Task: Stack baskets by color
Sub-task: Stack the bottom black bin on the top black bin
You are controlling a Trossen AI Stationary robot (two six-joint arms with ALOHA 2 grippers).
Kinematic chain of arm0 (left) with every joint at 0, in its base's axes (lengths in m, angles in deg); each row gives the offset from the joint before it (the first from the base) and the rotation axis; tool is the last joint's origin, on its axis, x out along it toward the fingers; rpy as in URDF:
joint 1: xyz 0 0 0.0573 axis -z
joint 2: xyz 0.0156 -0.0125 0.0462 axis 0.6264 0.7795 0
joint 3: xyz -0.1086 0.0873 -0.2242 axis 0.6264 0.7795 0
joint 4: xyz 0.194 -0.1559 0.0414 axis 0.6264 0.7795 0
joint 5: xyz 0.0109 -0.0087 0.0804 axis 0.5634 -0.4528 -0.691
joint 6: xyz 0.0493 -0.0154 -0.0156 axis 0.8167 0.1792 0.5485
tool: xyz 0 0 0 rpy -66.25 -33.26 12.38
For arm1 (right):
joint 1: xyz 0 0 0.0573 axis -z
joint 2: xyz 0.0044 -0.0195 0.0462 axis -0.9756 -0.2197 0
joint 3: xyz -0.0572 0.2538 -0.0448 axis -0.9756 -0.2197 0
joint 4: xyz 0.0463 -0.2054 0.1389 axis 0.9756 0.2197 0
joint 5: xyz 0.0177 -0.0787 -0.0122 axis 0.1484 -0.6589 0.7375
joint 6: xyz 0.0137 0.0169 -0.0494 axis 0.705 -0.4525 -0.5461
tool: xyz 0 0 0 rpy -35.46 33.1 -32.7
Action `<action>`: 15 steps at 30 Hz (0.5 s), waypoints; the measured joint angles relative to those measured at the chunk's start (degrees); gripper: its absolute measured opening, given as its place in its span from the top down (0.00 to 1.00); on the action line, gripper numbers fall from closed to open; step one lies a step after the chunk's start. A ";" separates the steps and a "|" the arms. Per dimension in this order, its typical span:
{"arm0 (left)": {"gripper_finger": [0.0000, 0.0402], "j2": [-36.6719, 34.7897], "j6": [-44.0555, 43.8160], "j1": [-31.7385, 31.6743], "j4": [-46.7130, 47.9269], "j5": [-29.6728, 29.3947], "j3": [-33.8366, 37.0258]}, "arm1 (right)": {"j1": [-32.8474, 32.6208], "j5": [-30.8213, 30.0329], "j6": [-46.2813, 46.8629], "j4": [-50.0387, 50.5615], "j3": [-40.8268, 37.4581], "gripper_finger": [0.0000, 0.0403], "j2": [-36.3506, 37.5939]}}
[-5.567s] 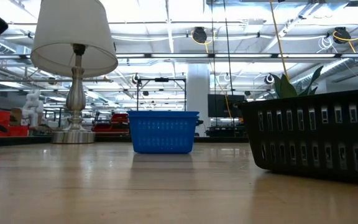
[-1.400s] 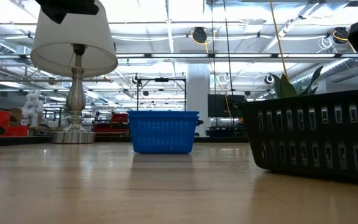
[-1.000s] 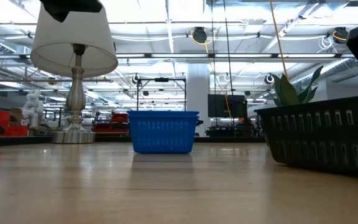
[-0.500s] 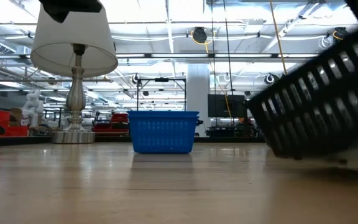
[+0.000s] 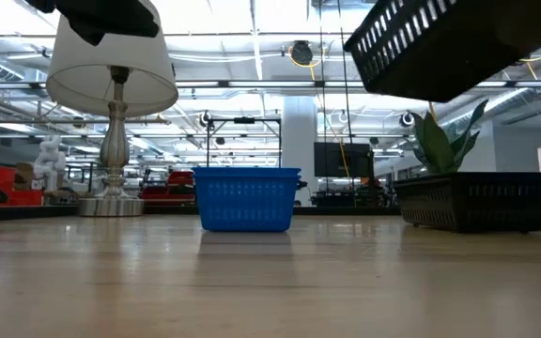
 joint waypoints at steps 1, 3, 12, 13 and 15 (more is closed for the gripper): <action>0.77 0.07 0.00 -0.16 0.03 0.00 0.00 | 0.23 -0.02 0.04 1.70 0.93 0.98 0.00; 0.77 0.11 0.00 -0.30 -0.02 -0.03 0.00 | 0.53 -0.02 0.31 4.90 2.42 0.98 0.00; 0.77 0.11 0.50 -1.00 -1.95 -0.06 0.00 | 2.27 0.04 6.07 17.86 4.47 0.98 0.74; 0.77 0.11 0.48 -0.97 -2.21 -0.04 0.00 | 2.39 0.04 6.51 18.68 4.47 0.98 1.08; 0.77 0.11 0.50 -0.99 -2.53 -0.04 0.00 | 2.50 0.04 7.25 20.18 4.47 0.98 2.03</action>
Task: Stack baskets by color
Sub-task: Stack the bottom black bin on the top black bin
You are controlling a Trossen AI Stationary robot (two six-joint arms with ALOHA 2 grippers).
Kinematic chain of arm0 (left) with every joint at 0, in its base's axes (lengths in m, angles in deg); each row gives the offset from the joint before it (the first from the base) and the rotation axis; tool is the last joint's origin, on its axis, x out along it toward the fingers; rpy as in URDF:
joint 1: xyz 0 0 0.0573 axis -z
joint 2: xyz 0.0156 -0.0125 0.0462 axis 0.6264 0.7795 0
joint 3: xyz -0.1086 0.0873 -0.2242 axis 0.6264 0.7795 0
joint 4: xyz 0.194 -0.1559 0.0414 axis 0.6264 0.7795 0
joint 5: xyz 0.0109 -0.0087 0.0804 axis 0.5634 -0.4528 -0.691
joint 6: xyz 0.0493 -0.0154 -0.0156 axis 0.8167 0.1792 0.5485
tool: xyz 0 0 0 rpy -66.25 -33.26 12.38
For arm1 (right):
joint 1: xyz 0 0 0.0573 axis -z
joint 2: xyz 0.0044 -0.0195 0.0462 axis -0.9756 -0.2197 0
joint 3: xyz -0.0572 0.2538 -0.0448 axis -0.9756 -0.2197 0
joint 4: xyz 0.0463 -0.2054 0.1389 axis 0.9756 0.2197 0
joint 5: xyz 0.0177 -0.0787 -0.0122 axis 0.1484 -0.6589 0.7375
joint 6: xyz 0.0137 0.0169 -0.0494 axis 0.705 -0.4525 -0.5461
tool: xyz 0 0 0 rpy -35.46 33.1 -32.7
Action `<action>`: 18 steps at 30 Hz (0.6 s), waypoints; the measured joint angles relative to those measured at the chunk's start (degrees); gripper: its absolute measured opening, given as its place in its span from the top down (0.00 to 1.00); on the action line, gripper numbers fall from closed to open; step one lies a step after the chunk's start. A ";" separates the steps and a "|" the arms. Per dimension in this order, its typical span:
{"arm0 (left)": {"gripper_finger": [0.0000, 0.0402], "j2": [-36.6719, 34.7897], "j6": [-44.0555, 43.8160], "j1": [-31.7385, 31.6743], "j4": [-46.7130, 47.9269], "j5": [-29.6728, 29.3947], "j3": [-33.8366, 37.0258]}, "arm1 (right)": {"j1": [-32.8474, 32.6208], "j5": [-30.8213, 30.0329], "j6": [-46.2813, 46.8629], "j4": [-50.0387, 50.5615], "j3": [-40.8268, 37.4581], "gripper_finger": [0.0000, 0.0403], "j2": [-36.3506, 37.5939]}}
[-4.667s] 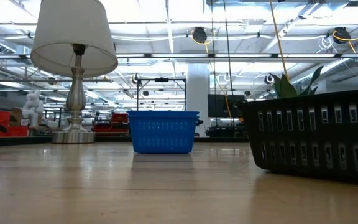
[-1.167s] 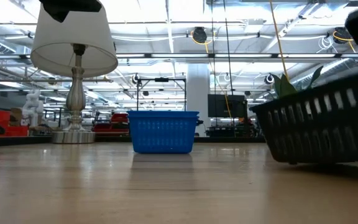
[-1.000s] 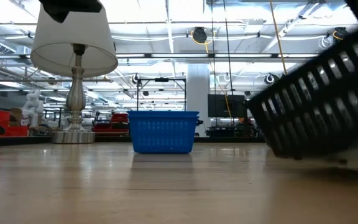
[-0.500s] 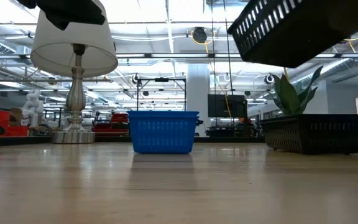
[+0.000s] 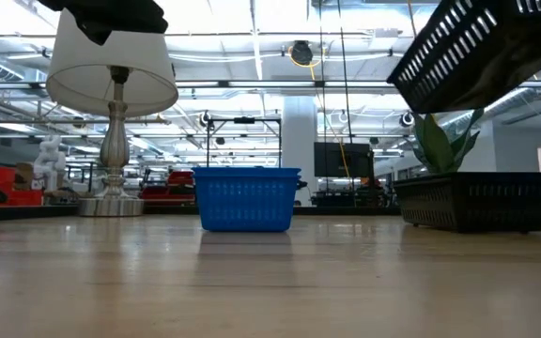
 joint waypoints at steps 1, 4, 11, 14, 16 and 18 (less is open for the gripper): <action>0.77 0.00 0.00 0.00 -0.09 0.00 0.00 | 0.03 0.01 0.39 0.43 0.00 0.98 0.51; 0.77 0.00 0.00 0.00 -0.08 -0.02 0.00 | -0.15 -1.35 2.47 1.20 -0.16 0.98 2.33; 0.77 0.00 0.65 0.00 -0.08 0.00 0.00 | -2.03 -4.53 12.44 1.10 -6.75 0.98 5.23; 0.77 0.00 0.77 0.00 -0.10 0.00 0.00 | -1.98 -4.63 15.10 0.89 -10.73 0.98 5.30; 0.77 0.00 0.75 0.00 -0.10 0.00 0.00 | -1.95 -4.68 15.70 -0.51 -13.53 0.98 5.27; 0.77 0.00 0.73 0.00 -0.10 0.00 0.00 | -1.62 -4.74 15.26 -3.12 -16.17 0.98 5.27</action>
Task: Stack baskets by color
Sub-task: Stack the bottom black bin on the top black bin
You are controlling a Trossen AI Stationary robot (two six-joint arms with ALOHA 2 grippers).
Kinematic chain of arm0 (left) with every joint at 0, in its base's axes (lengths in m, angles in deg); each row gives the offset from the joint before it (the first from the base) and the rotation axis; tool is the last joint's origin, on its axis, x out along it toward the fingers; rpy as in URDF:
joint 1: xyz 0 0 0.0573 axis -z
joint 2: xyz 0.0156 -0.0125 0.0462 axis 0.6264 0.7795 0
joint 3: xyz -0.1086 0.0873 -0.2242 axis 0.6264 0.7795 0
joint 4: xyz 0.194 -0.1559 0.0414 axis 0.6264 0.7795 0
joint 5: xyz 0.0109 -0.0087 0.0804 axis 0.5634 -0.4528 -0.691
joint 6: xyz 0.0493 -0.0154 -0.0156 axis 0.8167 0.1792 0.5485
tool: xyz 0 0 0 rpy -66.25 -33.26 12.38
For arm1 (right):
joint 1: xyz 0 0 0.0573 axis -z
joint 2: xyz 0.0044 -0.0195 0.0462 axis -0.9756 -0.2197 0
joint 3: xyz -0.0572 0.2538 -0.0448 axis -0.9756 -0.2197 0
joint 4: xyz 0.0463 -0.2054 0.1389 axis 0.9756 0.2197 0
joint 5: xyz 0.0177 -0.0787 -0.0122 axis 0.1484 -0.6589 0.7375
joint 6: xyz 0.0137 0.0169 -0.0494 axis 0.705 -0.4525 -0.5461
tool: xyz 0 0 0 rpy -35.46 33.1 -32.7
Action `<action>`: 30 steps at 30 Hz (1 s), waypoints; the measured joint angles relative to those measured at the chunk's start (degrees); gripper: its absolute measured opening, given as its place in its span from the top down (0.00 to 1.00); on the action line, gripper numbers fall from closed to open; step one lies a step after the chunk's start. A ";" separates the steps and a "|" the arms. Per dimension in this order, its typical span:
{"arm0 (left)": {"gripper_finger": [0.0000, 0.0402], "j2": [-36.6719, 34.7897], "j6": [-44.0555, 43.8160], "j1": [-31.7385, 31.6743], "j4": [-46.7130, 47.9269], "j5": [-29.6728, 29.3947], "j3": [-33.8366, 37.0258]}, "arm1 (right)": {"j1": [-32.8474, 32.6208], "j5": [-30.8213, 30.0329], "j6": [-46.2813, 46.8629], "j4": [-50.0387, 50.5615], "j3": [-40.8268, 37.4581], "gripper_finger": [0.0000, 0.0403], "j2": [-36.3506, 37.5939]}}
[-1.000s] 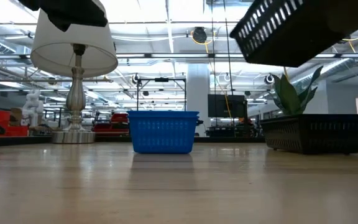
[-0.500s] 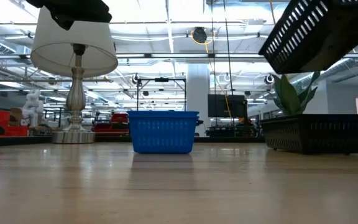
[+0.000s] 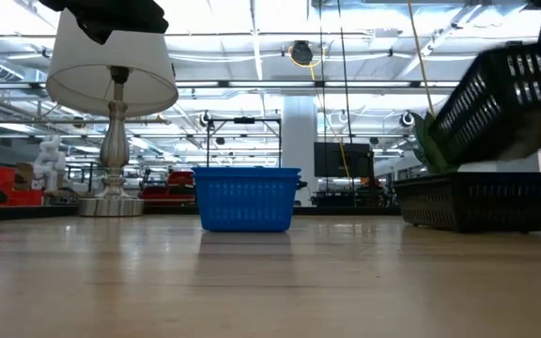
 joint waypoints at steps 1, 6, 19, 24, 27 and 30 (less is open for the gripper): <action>0.77 0.00 0.00 0.00 0.00 0.00 0.00 | 0.17 -0.02 -1.00 -1.43 -1.20 0.98 0.00; 0.77 0.00 0.00 0.02 0.00 0.00 0.00 | 0.25 -2.74 -5.75 -6.24 -5.81 0.98 -0.02; 0.77 0.00 0.09 0.02 -0.04 0.00 0.00 | 0.24 -10.57 -9.93 -5.55 -6.41 0.98 3.10; 0.77 -0.01 0.05 0.02 -0.06 0.00 0.00 | 0.22 -10.68 -11.32 -4.44 -6.41 0.98 4.76; 0.77 0.00 0.02 0.02 -0.05 0.00 -0.02 | 0.27 -11.44 -11.36 -2.59 -6.41 0.98 6.10; 0.77 -0.02 -0.09 0.02 -0.07 0.00 -0.02 | 0.27 -12.10 -11.33 -1.53 -6.46 0.98 7.75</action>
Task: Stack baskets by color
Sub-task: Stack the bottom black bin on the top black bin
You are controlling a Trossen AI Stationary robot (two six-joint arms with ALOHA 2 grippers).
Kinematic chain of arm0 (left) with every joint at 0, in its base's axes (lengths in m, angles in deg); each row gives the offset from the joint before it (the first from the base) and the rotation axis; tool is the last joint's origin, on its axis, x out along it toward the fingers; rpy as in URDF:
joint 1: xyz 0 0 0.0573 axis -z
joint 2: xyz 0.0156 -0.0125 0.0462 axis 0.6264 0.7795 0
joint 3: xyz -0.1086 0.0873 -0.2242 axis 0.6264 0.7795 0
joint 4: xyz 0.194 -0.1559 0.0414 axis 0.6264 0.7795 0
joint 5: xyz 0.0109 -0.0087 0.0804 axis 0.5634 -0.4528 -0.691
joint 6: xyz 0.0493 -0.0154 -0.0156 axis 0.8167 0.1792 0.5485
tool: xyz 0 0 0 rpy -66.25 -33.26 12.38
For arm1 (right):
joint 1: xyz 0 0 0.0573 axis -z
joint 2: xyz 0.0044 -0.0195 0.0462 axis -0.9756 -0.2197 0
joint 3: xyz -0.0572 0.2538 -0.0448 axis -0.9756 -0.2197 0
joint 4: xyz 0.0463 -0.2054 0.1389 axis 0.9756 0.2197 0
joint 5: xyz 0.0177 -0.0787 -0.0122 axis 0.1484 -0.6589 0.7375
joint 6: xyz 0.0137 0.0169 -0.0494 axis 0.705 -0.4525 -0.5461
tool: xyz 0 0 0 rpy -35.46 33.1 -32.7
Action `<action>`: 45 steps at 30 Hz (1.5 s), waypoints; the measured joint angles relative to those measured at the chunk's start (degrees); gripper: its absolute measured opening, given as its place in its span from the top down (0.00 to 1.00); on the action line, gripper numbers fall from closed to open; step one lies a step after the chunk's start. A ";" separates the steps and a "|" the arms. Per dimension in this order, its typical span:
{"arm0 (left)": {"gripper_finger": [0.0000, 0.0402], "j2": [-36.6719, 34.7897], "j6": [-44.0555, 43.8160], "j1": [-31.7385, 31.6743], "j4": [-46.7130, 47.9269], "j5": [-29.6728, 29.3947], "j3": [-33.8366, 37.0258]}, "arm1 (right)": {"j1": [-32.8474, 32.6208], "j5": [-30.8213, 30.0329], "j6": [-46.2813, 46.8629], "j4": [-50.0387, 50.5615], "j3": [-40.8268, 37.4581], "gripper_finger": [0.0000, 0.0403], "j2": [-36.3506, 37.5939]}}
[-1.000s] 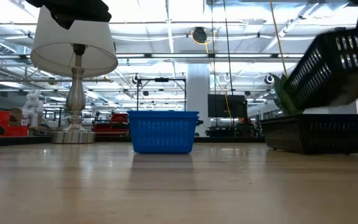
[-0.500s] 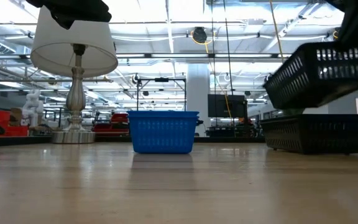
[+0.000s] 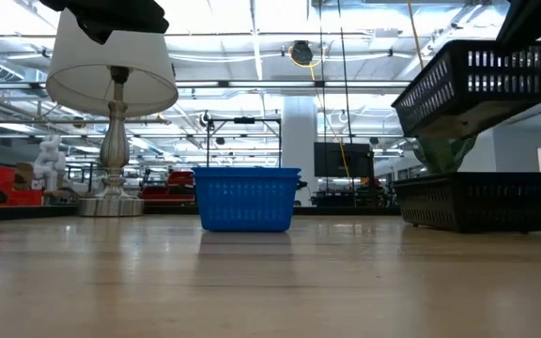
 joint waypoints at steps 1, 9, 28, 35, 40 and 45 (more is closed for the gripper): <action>0.77 0.02 -0.02 0.00 0.01 0.00 0.00 | 0.00 -0.20 -0.09 -0.35 -0.26 0.98 0.59; 0.77 -0.01 0.01 -0.01 0.02 0.00 0.00 | 0.00 -1.46 -1.18 -7.18 -9.16 0.98 5.13; 0.77 -0.01 0.05 0.00 0.00 0.00 0.00 | 1.18 -2.88 -5.27 -19.97 -19.29 0.98 7.22; 0.77 -0.01 0.05 0.00 0.00 0.00 -0.02 | 1.18 -2.79 -5.02 -20.24 -19.29 0.98 7.20; 0.77 -0.01 0.09 0.00 0.00 0.00 -0.02 | 1.18 -2.63 -4.32 -20.22 -19.29 0.98 7.18; 0.77 -0.01 0.12 -0.01 0.00 0.00 -0.02 | 1.18 -2.52 -4.09 -19.98 -19.29 0.98 7.11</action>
